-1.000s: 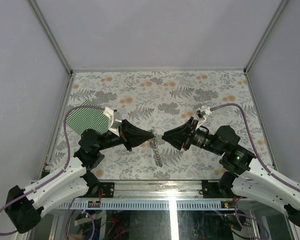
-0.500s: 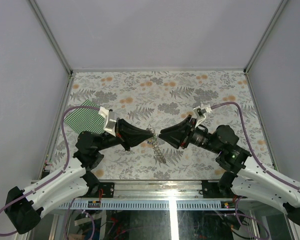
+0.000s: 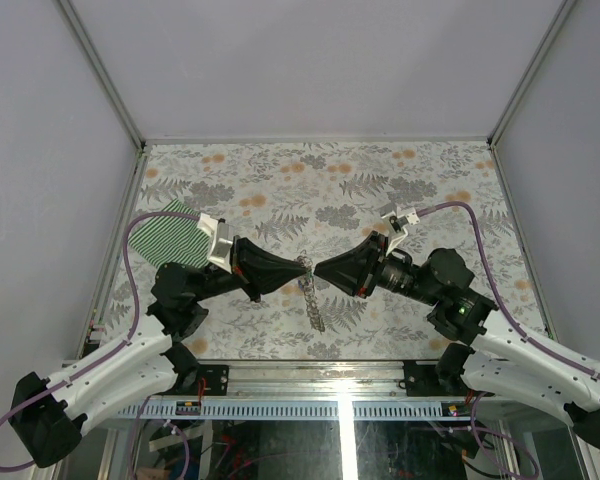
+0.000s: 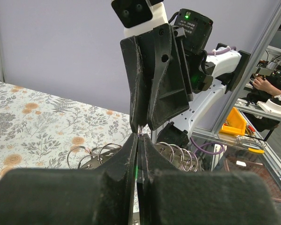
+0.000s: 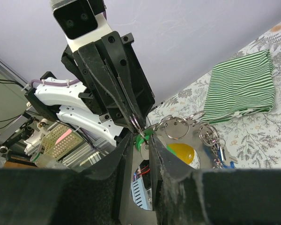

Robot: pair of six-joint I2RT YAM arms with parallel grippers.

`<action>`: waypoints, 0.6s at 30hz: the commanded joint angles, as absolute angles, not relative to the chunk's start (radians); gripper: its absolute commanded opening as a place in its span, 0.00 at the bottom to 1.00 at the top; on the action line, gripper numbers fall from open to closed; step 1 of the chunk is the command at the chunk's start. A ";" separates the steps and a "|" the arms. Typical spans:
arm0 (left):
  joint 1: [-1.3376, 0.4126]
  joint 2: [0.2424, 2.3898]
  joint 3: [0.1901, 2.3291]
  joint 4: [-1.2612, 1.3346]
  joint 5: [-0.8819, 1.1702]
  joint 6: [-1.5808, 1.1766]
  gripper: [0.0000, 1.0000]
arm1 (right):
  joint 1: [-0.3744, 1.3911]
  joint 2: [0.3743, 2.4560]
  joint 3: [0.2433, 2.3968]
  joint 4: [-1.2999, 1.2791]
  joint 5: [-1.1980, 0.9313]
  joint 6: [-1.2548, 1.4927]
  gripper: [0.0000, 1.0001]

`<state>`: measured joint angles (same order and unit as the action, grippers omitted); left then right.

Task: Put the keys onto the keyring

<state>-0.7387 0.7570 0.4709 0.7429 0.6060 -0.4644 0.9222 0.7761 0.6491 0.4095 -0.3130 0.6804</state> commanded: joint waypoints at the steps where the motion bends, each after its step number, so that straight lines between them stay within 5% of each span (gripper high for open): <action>1: -0.739 0.746 0.503 0.842 0.600 -0.468 0.00 | 0.926 0.777 0.674 0.485 -0.336 0.687 0.24; 10: -0.739 0.749 0.508 0.834 0.604 -0.465 0.00 | 0.927 0.787 0.675 0.486 -0.344 0.688 0.18; 18: -0.740 0.748 0.511 0.824 0.609 -0.461 0.00 | 0.926 0.784 0.681 0.472 -0.340 0.689 0.00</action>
<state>-0.7387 0.7574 0.4713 0.7429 0.6060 -0.4641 0.9222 0.7883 0.6491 0.4179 -0.3347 0.6895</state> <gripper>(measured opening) 0.011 0.034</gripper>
